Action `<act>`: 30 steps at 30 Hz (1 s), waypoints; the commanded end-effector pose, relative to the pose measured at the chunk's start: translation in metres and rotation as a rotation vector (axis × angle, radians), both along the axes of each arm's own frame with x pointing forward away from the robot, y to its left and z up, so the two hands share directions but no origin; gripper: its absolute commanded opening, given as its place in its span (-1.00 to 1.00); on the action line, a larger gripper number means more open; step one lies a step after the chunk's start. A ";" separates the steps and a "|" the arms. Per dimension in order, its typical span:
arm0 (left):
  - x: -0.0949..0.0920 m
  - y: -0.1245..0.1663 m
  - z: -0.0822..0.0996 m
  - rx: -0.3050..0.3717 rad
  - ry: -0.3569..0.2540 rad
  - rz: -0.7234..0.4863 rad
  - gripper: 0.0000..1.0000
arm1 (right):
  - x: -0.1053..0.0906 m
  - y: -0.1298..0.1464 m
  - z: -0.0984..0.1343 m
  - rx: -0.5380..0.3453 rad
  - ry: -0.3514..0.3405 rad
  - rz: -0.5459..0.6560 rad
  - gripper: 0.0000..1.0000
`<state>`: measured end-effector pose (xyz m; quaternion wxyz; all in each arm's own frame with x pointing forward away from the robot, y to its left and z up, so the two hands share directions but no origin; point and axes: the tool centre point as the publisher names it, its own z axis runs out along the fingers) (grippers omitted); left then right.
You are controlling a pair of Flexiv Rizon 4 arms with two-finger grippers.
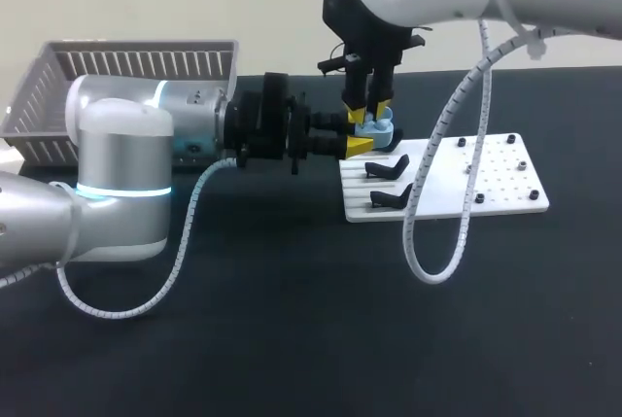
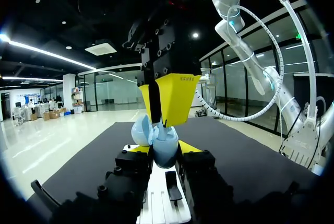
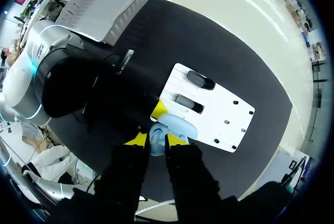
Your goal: Pick up each earbud case from the left stands, insert the matching earbuds, close the lid, and place the case in the box.
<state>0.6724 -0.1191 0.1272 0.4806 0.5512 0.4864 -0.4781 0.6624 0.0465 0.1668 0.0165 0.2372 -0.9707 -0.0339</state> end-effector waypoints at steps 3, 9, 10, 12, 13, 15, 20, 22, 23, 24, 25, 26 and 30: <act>-0.002 0.000 0.000 -0.003 -0.004 0.007 -1.00 | 0.000 0.001 -0.003 0.001 0.002 0.002 -1.00; -0.002 0.000 0.000 -0.003 -0.004 0.007 -1.00 | 0.002 0.001 -0.005 -0.005 0.003 0.003 -1.00; -0.002 0.000 0.000 -0.003 -0.004 0.007 -1.00 | 0.003 0.001 -0.005 -0.006 0.004 0.003 -1.00; -0.002 0.000 0.000 -0.003 -0.004 0.007 -1.00 | 0.003 0.000 -0.005 -0.006 0.006 0.002 -1.00; -0.002 0.000 0.000 -0.003 -0.004 0.007 -1.00 | 0.003 0.000 -0.005 -0.002 0.009 0.000 -0.94; -0.002 0.000 0.000 -0.003 -0.004 0.007 -1.00 | 0.001 -0.002 -0.003 0.002 0.011 0.000 -0.02; -0.002 0.000 0.000 -0.003 -0.004 0.007 -1.00 | -0.008 -0.004 0.011 0.032 -0.019 -0.007 1.00; -0.002 0.000 0.000 -0.003 -0.004 0.007 -1.00 | -0.013 -0.008 0.017 0.061 -0.030 -0.014 1.00; -0.002 0.000 0.000 -0.003 -0.004 0.007 -1.00 | -0.016 -0.010 0.020 0.078 -0.036 -0.020 1.00; -0.002 0.000 0.000 -0.003 -0.004 0.007 -1.00 | -0.017 -0.011 0.023 0.096 -0.036 -0.025 1.00; -0.002 0.000 0.000 -0.003 -0.004 0.007 -1.00 | -0.017 -0.013 0.025 0.108 -0.040 -0.034 1.00; -0.002 0.000 0.000 -0.003 -0.004 0.007 -1.00 | -0.016 -0.015 0.027 0.116 -0.042 -0.046 1.00; -0.002 0.000 0.000 -0.003 -0.004 0.007 -1.00 | -0.001 -0.024 0.031 0.115 -0.071 -0.156 1.00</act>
